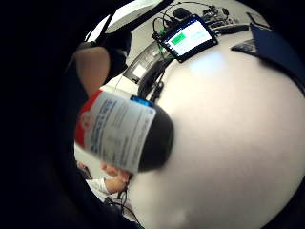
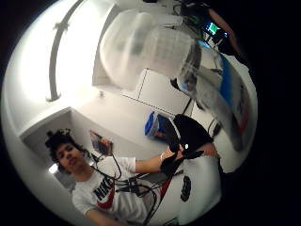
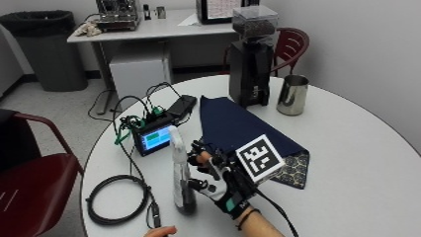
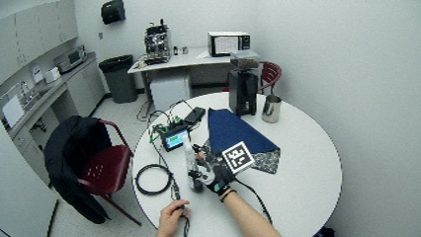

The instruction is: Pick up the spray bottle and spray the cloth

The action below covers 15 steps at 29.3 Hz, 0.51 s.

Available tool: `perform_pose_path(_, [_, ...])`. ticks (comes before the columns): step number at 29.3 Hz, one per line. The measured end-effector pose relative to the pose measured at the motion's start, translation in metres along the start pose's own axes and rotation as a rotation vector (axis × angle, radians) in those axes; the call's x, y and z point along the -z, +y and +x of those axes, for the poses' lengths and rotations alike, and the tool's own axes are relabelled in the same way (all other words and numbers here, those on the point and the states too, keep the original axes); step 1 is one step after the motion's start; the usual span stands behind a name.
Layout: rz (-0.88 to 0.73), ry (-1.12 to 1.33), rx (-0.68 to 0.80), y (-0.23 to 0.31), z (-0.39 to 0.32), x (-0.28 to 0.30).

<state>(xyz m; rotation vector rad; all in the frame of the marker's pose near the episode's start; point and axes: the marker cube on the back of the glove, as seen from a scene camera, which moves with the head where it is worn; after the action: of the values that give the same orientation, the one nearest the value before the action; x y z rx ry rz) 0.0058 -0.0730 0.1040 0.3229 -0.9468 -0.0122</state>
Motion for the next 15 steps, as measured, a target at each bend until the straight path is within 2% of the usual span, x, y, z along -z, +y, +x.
perform_pose_path(15, [-0.089,0.171,-0.061,0.103,-0.023,0.068])
